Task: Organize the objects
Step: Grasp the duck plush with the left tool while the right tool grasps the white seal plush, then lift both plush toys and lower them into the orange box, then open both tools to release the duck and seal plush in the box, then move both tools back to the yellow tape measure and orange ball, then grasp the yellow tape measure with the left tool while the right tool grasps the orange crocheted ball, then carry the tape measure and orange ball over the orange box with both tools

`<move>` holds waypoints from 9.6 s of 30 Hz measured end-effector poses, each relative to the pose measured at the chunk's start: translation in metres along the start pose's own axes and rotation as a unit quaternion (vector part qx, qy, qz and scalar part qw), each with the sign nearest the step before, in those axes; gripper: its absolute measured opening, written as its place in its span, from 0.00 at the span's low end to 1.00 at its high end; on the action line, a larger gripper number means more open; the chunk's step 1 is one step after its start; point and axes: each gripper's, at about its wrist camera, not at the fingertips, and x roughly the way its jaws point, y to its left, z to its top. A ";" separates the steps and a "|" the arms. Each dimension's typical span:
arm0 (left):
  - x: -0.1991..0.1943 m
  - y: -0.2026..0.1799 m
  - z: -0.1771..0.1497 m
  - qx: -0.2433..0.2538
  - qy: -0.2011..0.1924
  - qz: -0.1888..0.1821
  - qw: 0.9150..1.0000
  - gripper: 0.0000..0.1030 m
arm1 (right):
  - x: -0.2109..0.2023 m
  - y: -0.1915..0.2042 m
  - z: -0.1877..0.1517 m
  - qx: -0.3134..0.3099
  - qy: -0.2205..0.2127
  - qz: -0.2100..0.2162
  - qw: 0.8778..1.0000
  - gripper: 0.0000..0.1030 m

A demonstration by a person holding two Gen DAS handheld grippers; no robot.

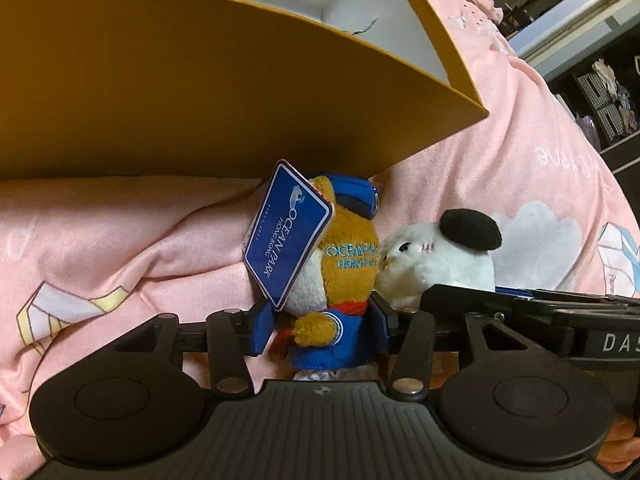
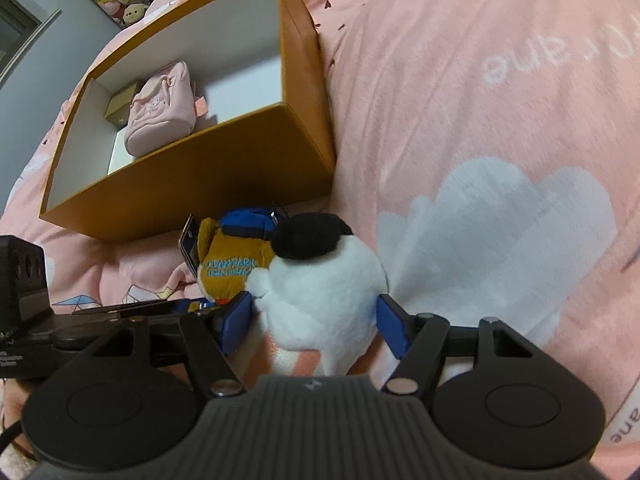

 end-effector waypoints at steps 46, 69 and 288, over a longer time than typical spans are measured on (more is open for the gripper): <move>-0.112 -0.003 0.097 0.020 -0.157 -0.015 0.987 0.39 | -0.064 0.097 0.111 -0.313 -0.155 0.029 0.936 0.57; -0.017 0.035 0.198 0.011 -0.035 0.038 0.999 0.39 | 0.055 0.113 0.176 -0.416 -0.090 -0.066 0.902 0.57; -0.138 -0.030 0.058 0.059 -0.246 0.006 0.968 0.21 | -0.077 0.103 0.054 -0.363 -0.195 -0.029 0.911 0.40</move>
